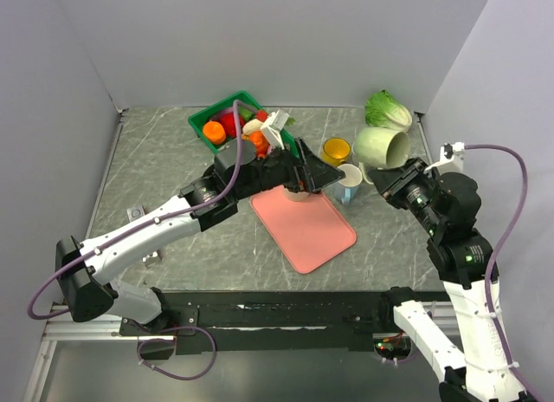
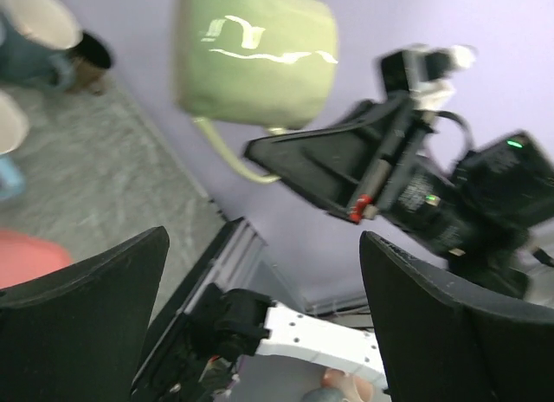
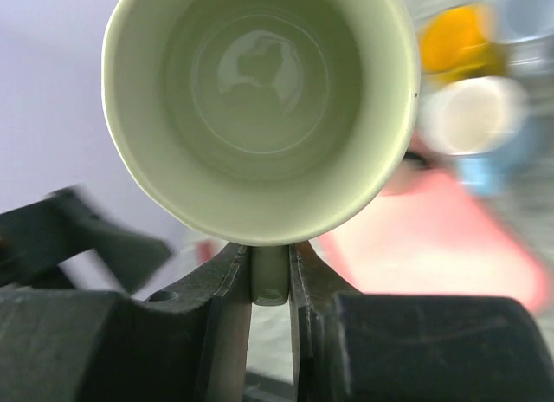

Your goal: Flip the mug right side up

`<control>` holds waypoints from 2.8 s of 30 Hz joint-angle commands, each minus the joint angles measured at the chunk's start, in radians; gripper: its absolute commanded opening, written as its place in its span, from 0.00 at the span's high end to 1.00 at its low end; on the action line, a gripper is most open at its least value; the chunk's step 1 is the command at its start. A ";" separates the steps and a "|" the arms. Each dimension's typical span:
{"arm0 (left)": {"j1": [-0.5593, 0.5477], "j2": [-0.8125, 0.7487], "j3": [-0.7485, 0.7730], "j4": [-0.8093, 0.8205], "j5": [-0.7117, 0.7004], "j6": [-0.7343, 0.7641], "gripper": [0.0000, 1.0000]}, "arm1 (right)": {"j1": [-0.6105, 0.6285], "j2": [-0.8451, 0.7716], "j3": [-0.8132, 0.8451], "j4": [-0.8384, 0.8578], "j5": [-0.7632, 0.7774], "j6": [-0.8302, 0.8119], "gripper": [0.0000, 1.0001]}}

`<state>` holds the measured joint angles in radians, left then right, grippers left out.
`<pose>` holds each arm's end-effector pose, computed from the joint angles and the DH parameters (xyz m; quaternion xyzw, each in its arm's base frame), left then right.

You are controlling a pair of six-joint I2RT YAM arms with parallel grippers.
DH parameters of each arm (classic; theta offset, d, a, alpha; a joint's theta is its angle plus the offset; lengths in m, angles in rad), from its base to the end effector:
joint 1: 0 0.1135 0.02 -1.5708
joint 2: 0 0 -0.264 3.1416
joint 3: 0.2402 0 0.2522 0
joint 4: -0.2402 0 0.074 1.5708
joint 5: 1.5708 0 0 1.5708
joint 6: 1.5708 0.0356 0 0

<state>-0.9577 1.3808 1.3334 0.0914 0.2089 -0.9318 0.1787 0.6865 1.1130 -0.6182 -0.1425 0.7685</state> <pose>0.1818 -0.2712 0.4259 0.0842 0.6866 -0.6245 0.3626 0.1184 0.0265 0.4160 0.1803 0.7495 0.3383 0.5397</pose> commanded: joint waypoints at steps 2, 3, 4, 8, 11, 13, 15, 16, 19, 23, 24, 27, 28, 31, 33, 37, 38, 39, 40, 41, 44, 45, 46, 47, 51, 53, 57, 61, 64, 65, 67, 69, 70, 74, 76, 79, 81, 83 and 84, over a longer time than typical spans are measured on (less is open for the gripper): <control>0.008 -0.020 0.046 -0.243 -0.138 0.050 0.04 | -0.007 0.019 0.061 -0.118 0.352 -0.219 1.00; 0.010 -0.020 0.047 -0.261 -0.149 0.053 0.04 | -0.007 0.022 0.051 -0.126 0.416 -0.231 1.00; 0.013 -0.017 0.050 -0.292 -0.166 0.054 0.04 | -0.007 0.034 0.029 -0.135 0.443 -0.247 1.00; 0.037 -0.005 0.055 -0.337 -0.169 0.054 0.04 | -0.022 0.085 -0.036 -0.138 0.509 -0.284 1.00; 0.062 0.006 0.061 -0.360 -0.145 0.053 0.04 | -0.057 0.146 -0.091 -0.100 0.471 -0.293 1.00; 0.073 0.020 0.069 -0.372 -0.120 0.054 0.04 | -0.094 0.211 -0.111 -0.084 0.407 -0.305 1.00; 0.089 0.030 0.076 -0.392 -0.103 0.063 0.04 | -0.114 0.289 -0.119 -0.055 0.357 -0.320 1.00; 0.092 0.034 0.081 -0.403 -0.095 0.068 0.04 | -0.126 0.315 -0.120 -0.049 0.341 -0.322 1.00; 0.108 0.046 0.098 -0.438 -0.069 0.090 0.04 | -0.134 0.416 -0.119 -0.026 0.301 -0.337 1.00; 0.123 0.031 0.096 -0.467 -0.080 0.110 0.04 | -0.146 0.527 -0.108 -0.037 0.311 -0.330 1.00; 0.123 0.024 0.080 -0.460 -0.082 0.114 0.04 | -0.147 0.554 -0.113 -0.031 0.313 -0.327 1.00; 0.134 -0.002 0.047 -0.446 -0.080 0.117 0.04 | -0.151 0.597 -0.119 0.005 0.331 -0.321 1.00; 0.137 -0.005 0.044 -0.444 -0.077 0.120 0.04 | -0.153 0.608 -0.119 0.020 0.334 -0.322 1.00; 0.149 -0.006 0.050 -0.462 -0.080 0.137 0.04 | -0.153 0.642 -0.125 0.047 0.331 -0.319 1.00; 0.155 0.003 0.062 -0.475 -0.082 0.154 0.04 | -0.153 0.666 -0.133 0.077 0.327 -0.313 1.00; 0.166 0.021 0.085 -0.495 -0.074 0.174 0.04 | -0.153 0.697 -0.143 0.106 0.319 -0.302 1.00; 0.171 0.027 0.090 -0.496 -0.072 0.177 0.04 | -0.153 0.702 -0.147 0.118 0.320 -0.302 1.00; 0.172 0.030 0.092 -0.498 -0.069 0.182 0.04 | -0.153 0.712 -0.150 0.120 0.320 -0.304 1.00; 0.174 0.031 0.095 -0.496 -0.068 0.183 0.04 | -0.153 0.717 -0.150 0.120 0.319 -0.305 1.00; 0.178 0.037 0.095 -0.496 -0.059 0.185 0.04 | -0.153 0.720 -0.150 0.124 0.296 -0.310 1.00; 0.188 0.047 0.096 -0.487 -0.028 0.189 0.04 | -0.151 0.731 -0.162 0.143 0.284 -0.321 1.00; 0.189 0.050 0.096 -0.483 -0.025 0.189 0.04 | -0.153 0.732 -0.168 0.153 0.284 -0.328 1.00; 0.192 0.052 0.096 -0.479 -0.022 0.188 0.04 | -0.153 0.736 -0.171 0.159 0.284 -0.330 1.00; 0.194 0.057 0.096 -0.479 -0.016 0.189 0.04 | -0.151 0.743 -0.173 0.163 0.284 -0.333 1.00; 0.198 0.064 0.098 -0.472 0.004 0.185 0.04 | -0.151 0.778 -0.167 0.157 0.279 -0.341 1.00; 0.201 0.069 0.096 -0.469 0.009 0.180 0.04 | -0.153 0.800 -0.157 0.132 0.277 -0.336 0.84; 0.204 0.080 0.096 -0.463 0.030 0.169 0.04 | -0.153 0.791 -0.166 0.132 0.284 -0.328 0.61; 0.206 0.089 0.086 -0.450 0.050 0.153 0.04 | -0.153 0.780 -0.165 0.120 0.297 -0.327 0.53; 0.205 0.092 0.081 -0.446 0.055 0.139 0.04 | -0.153 0.757 -0.162 0.109 0.296 -0.324 0.44; 0.206 0.090 0.076 -0.444 0.055 0.130 0.04 | -0.153 0.743 -0.159 0.106 0.294 -0.322 0.41; 0.206 0.092 0.073 -0.441 0.053 0.123 0.04 | -0.151 0.729 -0.151 0.088 0.293 -0.318 0.34; 0.206 0.098 0.072 -0.450 0.038 0.111 0.04 | -0.153 0.702 -0.140 0.071 0.290 -0.308 0.28; 0.206 0.101 0.075 -0.455 0.029 0.107 0.04 | -0.153 0.693 -0.137 0.063 0.288 -0.301 0.28; 0.206 0.124 0.088 -0.525 -0.098 0.059 0.04 | -0.153 0.671 -0.101 -0.012 0.265 -0.241 0.20; 0.206 0.145 0.105 -0.577 -0.173 0.038 0.04 | -0.153 0.647 -0.110 -0.034 0.279 -0.195 0.14; 0.206 0.208 0.159 -0.631 -0.204 0.007 0.04 | -0.153 0.576 -0.133 -0.048 0.296 -0.141 0.05; 0.205 0.256 0.196 -0.662 -0.241 -0.031 0.04 | -0.153 0.527 -0.134 -0.064 0.293 -0.111 0.02; 0.205 0.313 0.243 -0.715 -0.293 -0.100 0.04 | -0.151 0.484 -0.130 -0.072 0.276 -0.103 0.02; 0.205 0.331 0.260 -0.734 -0.318 -0.131 0.04 | -0.153 0.473 -0.124 -0.080 0.273 -0.097 0.02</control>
<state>-0.7540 1.6505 1.5021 -0.5369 0.0143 -0.9321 0.0338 1.2419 0.9676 -0.6594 0.1268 0.6071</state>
